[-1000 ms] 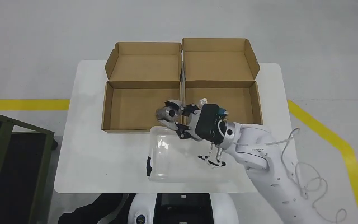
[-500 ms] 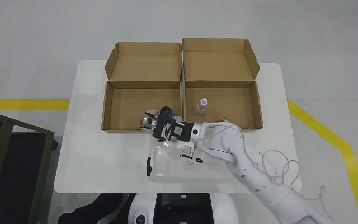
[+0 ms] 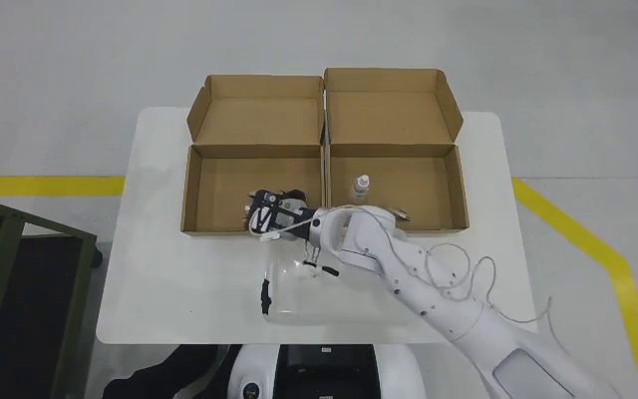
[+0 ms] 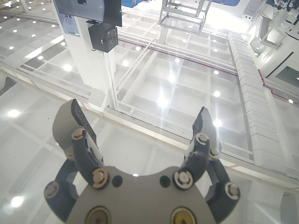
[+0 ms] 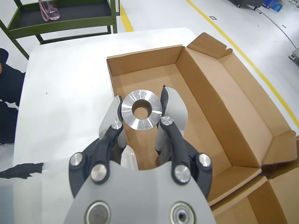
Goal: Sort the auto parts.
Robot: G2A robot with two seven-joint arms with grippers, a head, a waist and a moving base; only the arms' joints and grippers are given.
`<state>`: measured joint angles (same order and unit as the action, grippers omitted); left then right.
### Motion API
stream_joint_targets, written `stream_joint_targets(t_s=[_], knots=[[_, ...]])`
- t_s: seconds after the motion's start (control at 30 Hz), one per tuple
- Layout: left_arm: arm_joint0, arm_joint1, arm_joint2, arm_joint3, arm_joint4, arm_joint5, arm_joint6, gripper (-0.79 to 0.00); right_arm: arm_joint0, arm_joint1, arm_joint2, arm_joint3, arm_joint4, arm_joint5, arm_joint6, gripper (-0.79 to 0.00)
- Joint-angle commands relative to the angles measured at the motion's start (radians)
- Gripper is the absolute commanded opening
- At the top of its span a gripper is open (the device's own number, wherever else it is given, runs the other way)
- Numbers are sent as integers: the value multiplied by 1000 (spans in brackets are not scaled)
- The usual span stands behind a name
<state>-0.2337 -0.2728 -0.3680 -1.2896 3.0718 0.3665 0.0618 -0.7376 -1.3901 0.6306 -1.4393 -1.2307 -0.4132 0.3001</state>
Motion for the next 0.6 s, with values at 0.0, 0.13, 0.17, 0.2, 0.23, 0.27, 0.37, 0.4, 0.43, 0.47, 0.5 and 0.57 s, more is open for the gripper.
stream_joint_targets(t_s=[0.0,0.13,0.17,0.2,0.23,0.27,0.37,0.4,0.43,0.47,0.5,0.57], knots=[[0,0,0,0,0,0,0,0,19,-13,-16,35,4,6,10,-785],[0,0,0,0,0,0,0,0,61,-40,-47,98,7,11,24,-785],[0,0,0,0,0,0,0,0,72,-47,-56,112,0,9,28,-785],[0,0,0,0,0,0,0,0,81,-54,-64,126,1,9,27,-785],[0,0,0,0,0,0,0,0,89,-61,-71,141,1,9,27,-785],[0,0,0,0,0,0,0,0,98,-68,-77,156,2,11,25,-785],[0,0,0,0,0,0,0,0,122,-89,-93,201,5,11,25,-785],[0,0,0,0,0,0,0,0,130,-95,-98,217,5,10,25,-785],[0,0,0,0,0,0,0,0,137,-102,-103,232,7,9,24,-785],[0,0,0,0,0,0,0,0,143,-108,-107,248,9,8,22,-785],[0,0,0,0,0,0,0,0,150,-115,-110,265,11,7,20,-785],[0,0,0,0,0,0,0,0,163,-127,-117,296,14,1,19,-785]])
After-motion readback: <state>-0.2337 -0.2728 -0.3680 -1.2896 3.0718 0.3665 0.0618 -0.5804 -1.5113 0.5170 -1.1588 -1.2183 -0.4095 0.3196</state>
